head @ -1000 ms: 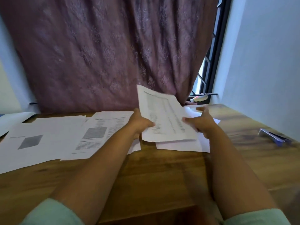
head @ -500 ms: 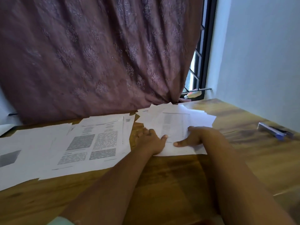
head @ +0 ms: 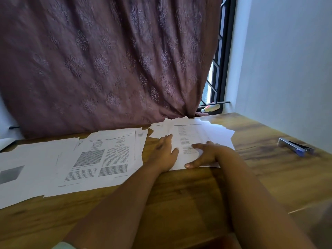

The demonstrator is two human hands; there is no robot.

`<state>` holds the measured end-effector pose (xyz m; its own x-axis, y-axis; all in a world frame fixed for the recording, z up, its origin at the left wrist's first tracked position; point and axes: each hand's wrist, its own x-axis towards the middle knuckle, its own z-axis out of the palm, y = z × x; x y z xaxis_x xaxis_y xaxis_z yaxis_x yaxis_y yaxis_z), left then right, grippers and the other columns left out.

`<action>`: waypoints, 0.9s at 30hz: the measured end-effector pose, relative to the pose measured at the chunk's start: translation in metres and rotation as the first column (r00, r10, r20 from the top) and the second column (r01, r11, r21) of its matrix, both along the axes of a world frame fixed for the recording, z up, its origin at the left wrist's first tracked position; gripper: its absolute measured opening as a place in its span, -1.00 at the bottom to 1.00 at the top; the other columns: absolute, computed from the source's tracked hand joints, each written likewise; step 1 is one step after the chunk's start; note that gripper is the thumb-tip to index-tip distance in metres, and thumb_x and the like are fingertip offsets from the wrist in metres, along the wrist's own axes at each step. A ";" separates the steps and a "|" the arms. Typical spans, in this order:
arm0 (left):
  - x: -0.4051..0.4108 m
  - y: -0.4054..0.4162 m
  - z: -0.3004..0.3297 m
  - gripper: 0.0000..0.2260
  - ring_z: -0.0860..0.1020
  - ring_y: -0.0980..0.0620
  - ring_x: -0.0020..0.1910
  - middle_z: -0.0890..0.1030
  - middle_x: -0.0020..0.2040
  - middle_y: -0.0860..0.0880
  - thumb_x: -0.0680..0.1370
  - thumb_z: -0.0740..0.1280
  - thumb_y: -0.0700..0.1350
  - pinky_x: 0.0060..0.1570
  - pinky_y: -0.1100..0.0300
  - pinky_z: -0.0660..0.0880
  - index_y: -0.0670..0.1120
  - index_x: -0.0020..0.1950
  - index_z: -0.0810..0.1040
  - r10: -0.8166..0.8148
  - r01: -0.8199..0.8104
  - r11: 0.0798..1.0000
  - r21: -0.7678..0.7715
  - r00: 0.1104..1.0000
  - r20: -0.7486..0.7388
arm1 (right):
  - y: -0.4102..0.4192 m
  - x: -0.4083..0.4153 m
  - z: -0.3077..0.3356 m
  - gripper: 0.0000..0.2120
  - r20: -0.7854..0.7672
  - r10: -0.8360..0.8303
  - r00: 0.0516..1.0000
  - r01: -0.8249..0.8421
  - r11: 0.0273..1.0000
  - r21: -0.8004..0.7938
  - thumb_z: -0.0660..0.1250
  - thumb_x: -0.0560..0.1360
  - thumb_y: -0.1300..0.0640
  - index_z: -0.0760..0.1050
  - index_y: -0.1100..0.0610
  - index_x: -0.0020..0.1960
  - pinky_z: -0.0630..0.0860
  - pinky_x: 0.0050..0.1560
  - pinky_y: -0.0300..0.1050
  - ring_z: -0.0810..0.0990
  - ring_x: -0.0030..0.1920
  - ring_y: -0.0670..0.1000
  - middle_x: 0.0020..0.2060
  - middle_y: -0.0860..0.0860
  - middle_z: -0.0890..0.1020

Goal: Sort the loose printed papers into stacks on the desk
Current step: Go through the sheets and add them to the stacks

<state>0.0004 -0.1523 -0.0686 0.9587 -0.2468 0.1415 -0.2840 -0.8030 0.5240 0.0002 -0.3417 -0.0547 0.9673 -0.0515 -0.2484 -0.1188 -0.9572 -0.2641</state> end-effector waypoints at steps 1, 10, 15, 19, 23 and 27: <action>-0.002 0.001 -0.001 -0.44 0.19 -0.11 0.55 0.07 0.61 0.02 0.65 0.12 0.16 0.42 -0.03 0.28 0.11 0.59 -0.01 0.000 0.000 1.000 0.011 1.000 -0.020 | -0.004 0.000 -0.001 0.09 0.004 -0.011 1.000 0.011 1.000 0.001 0.39 0.13 -0.53 0.03 -0.26 0.53 0.12 0.48 0.31 0.08 0.52 0.22 0.55 0.02 0.09; -0.004 0.017 0.002 -0.39 -0.03 -0.19 0.59 0.09 0.61 -0.04 0.67 0.14 -0.04 0.53 -0.16 0.00 0.16 0.59 -0.18 0.070 -0.067 0.997 -0.028 0.988 0.137 | 0.047 -0.012 -0.003 -0.32 0.157 0.214 0.964 -0.192 0.971 -0.141 0.03 0.50 -0.43 0.04 -0.22 0.55 -0.24 0.48 0.28 -0.18 0.57 0.18 0.59 0.06 -0.05; -0.015 0.055 0.011 -0.33 0.07 -0.12 0.57 0.16 0.59 0.01 0.64 0.23 -0.01 0.53 -0.14 0.05 0.11 0.60 -0.13 0.120 -0.091 0.971 -0.223 0.986 0.118 | 0.043 -0.017 -0.005 -0.45 0.336 0.120 0.934 -0.099 0.992 -0.077 0.02 0.60 -0.28 0.08 -0.18 0.55 -0.15 0.50 0.24 -0.03 0.56 0.15 0.57 0.08 0.08; -0.035 0.111 0.030 -0.27 0.13 -0.10 0.55 0.22 0.57 0.04 0.60 0.32 0.04 0.47 -0.04 0.16 0.08 0.60 -0.10 0.222 -0.179 0.931 -0.319 0.969 0.104 | 0.063 -0.023 -0.002 -0.52 0.609 0.170 0.775 -0.154 0.985 -0.079 0.13 0.59 -0.22 0.25 -0.13 0.47 0.08 0.49 0.12 0.20 0.48 0.09 0.50 -0.01 0.28; -0.056 0.197 0.037 -0.29 0.18 -0.14 0.52 0.26 0.54 -0.02 0.55 0.38 0.09 0.47 -0.11 0.24 0.07 0.57 0.05 0.336 -0.280 0.928 -0.246 0.914 0.228 | 0.116 -0.030 0.000 -0.57 0.718 0.330 0.613 -0.300 0.938 -0.175 0.17 0.58 -0.14 0.32 -0.07 0.42 0.22 0.40 0.08 0.29 0.39 0.07 0.40 -0.03 0.39; -0.072 0.304 0.034 -0.34 0.24 -0.21 0.48 0.32 0.51 -0.11 0.55 0.34 0.15 0.44 -0.16 0.25 -0.01 0.55 0.15 0.500 -0.498 0.863 -0.081 0.823 0.271 | 0.188 -0.036 0.010 -0.60 0.694 0.350 0.630 -0.432 0.900 -0.062 0.18 0.57 -0.19 0.36 -0.11 0.37 0.32 0.37 0.08 0.34 0.39 0.04 0.36 -0.08 0.43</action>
